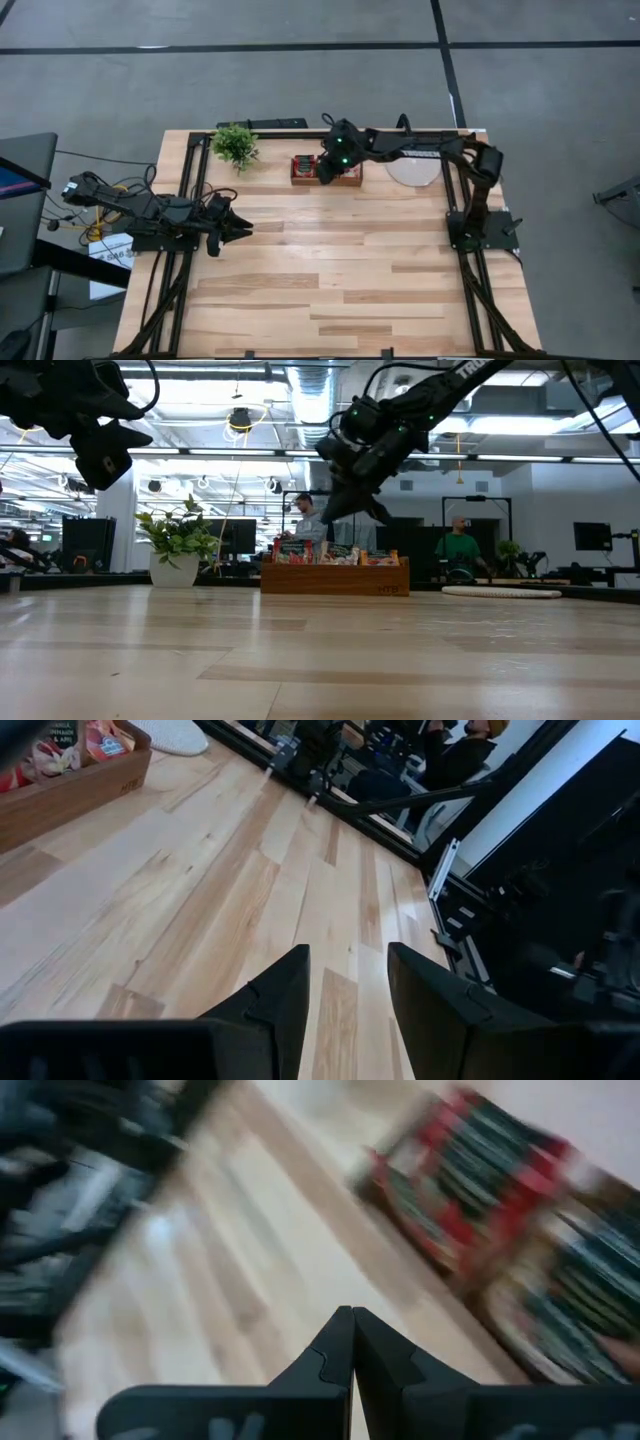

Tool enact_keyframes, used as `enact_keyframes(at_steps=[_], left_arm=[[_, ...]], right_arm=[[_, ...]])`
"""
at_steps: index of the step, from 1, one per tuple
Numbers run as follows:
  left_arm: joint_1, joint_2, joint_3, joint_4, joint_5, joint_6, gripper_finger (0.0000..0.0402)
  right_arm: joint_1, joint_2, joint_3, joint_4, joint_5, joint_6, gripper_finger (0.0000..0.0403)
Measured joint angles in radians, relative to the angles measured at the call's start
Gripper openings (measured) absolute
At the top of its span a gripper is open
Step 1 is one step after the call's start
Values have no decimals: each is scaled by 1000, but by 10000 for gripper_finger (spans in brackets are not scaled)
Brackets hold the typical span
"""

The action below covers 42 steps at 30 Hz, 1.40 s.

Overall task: Pick & Place Tea
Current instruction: Adjust the brown tea bags

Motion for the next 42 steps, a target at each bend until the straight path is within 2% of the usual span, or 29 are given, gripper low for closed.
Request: enact_keyframes(at_steps=[5, 8, 11, 18, 28, 34, 40, 42], left_arm=[[0, 0, 0, -3, 1, 0, 129], [-1, 0, 0, -5, 1, 0, 129], [-1, 0, 0, -6, 0, 0, 129], [-1, 0, 0, -7, 0, 0, 129], [0, 0, 0, -7, -2, 2, 129], [-1, 0, 0, -7, -3, 3, 129], [-1, 0, 0, -7, -4, 4, 129], [-1, 0, 0, -7, -4, 4, 129]], right_arm=[[-17, 3, 25, -103, 101, -42, 0], [-25, 4, 32, -158, 125, -77, 0], [-24, 4, 34, -155, 134, -101, 0], [-16, 4, 34, -146, 231, -103, 0], [-17, 4, 33, -124, 283, -73, 0], [-8, 4, 32, -89, 282, 92, 0], [6, 4, 32, 70, 269, 306, 0], [11, 4, 32, 105, 232, 350, 0]])
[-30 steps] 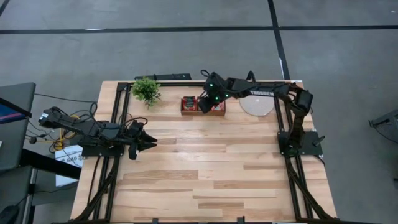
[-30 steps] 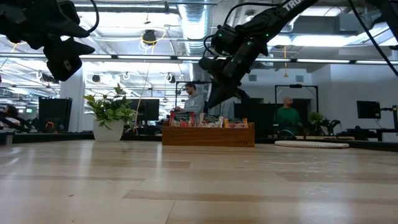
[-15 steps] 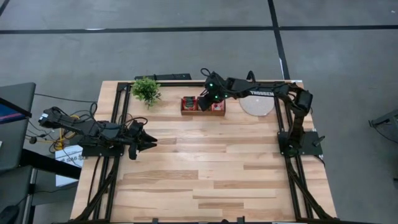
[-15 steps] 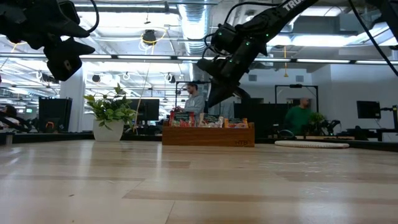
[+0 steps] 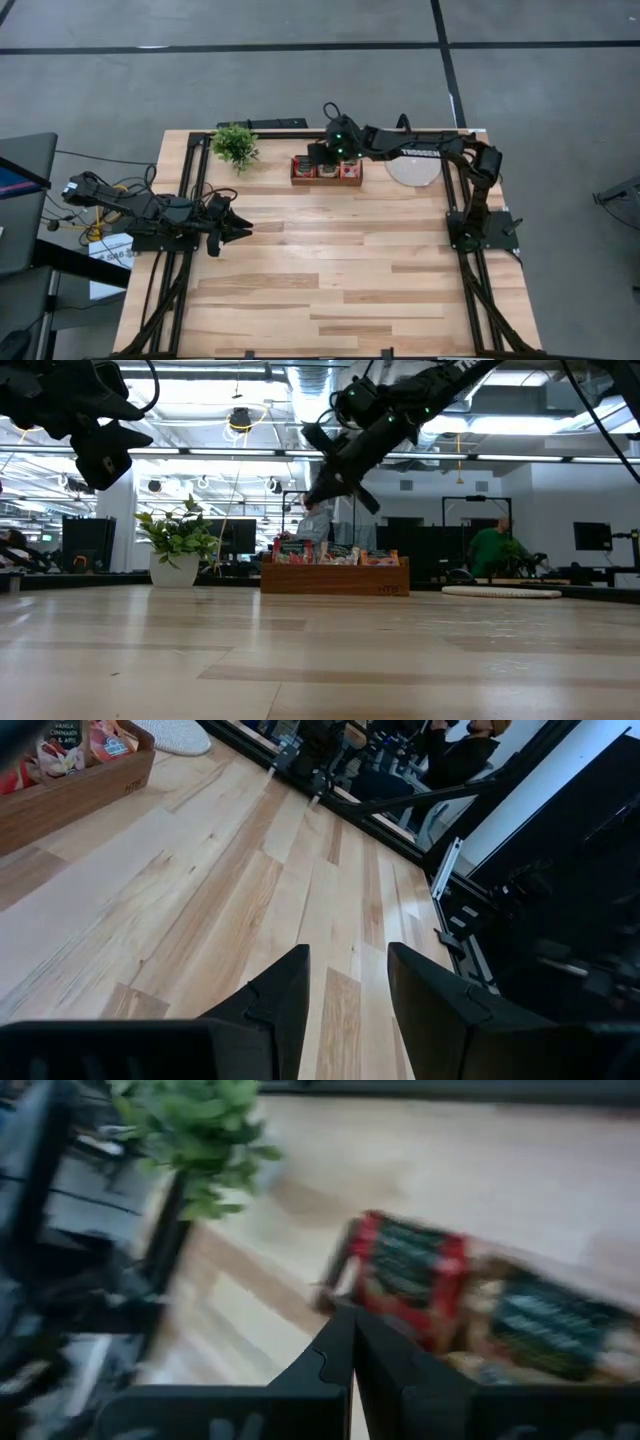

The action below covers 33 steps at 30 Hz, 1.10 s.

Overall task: Pick & Place Tea
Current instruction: Adjust the brown tea bags

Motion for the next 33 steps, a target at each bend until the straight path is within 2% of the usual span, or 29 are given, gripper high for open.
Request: enact_keyframes(at_steps=[2, 4, 7, 10, 15, 19, 26, 33], left_arm=[[0, 0, 0, 0, 0, 0, 129], [0, 0, 0, 0, 0, 0, 129], [0, 0, 0, -2, 0, 0, 129], [0, 0, 0, -3, 0, 5, 129], [0, 0, 0, -3, -1, 19, 129], [0, 0, 0, -3, -1, 19, 129], [0, 0, 0, -2, 2, 16, 129], [-1, 0, 1, -3, 10, -1, 129]], right_arm=[[5, 0, 4, 29, -25, -70, 0], [14, 0, 43, -55, -5, -99, 0], [32, 0, 120, -297, 139, -123, 0], [40, 0, 168, -436, 235, -133, 0], [37, 1, 211, -499, 236, -118, 0], [44, 54, 224, -546, 229, -77, 0], [53, 203, 368, -640, 222, -89, 0], [50, 247, 471, -697, 240, -126, 0]])
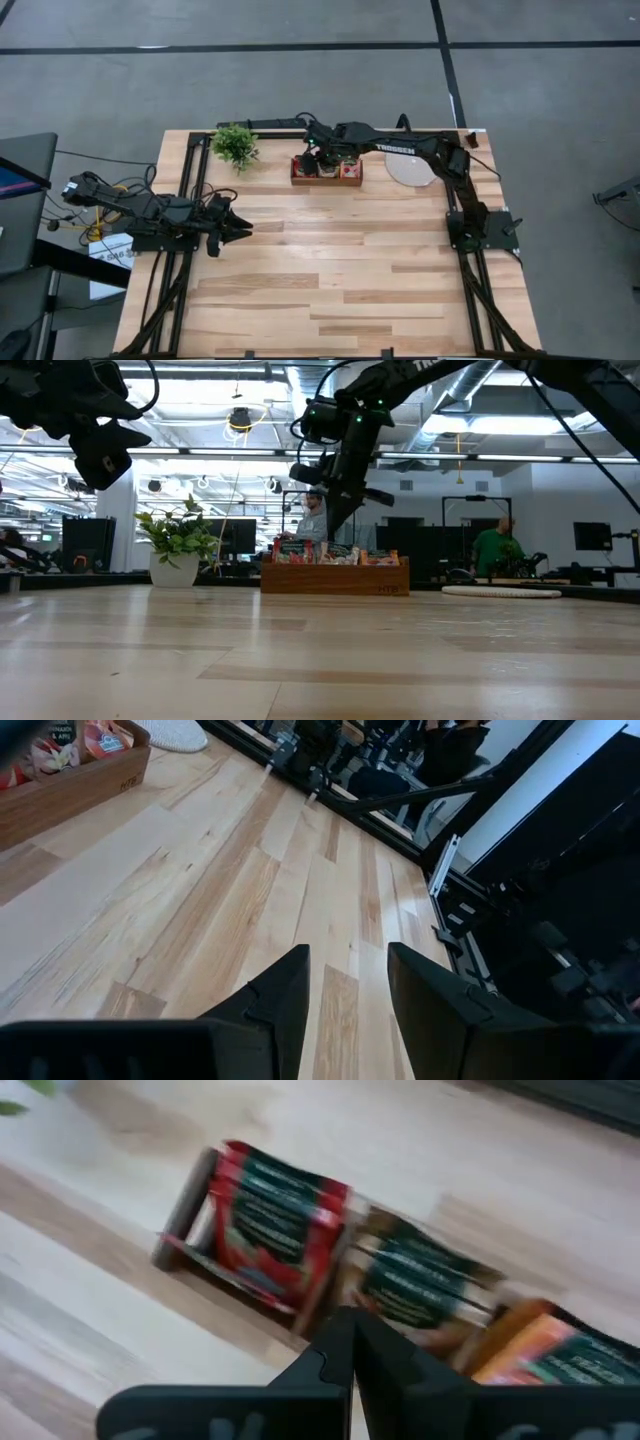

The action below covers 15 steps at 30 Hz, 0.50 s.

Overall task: Pick & Place Tea
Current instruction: Adjust the brown tea bags

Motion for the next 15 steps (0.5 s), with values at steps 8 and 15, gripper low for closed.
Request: enact_keyframes(at_steps=[8, 15], left_arm=[[0, 0, 0, 0, 0, 1, 129], [0, 0, 0, 0, 1, 2, 129]], right_arm=[[-2, -1, 0, -27, 20, 12, 0], [1, -1, -2, -27, 20, 35, 0]])
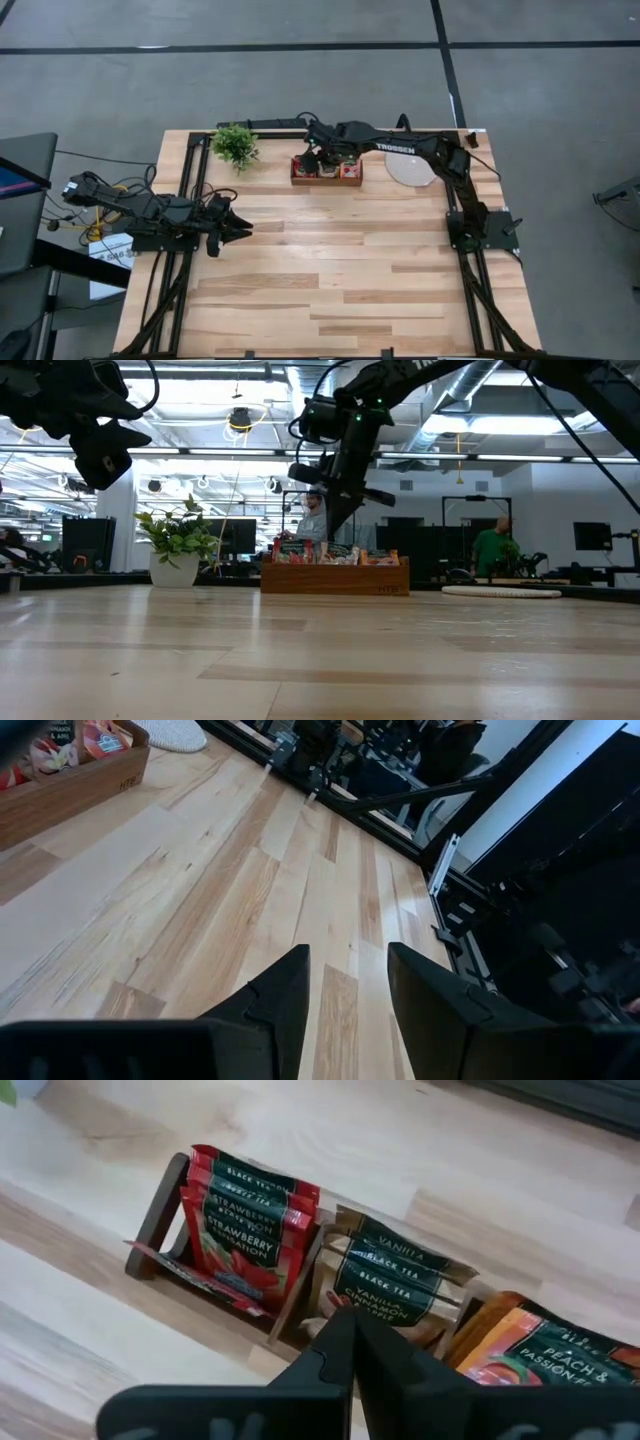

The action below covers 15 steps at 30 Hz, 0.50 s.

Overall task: Pick & Place Tea
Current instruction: Adjust the brown tea bags

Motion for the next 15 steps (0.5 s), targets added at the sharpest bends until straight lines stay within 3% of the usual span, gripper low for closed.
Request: enact_keyframes(at_steps=[12, 15], left_arm=[[0, 0, 0, 0, 0, 5, 129], [0, 0, 0, 0, 1, 5, 129]], right_arm=[[8, 16, 2, 6, -10, 62, 0], [11, 54, -2, -4, -70, 77, 0]])
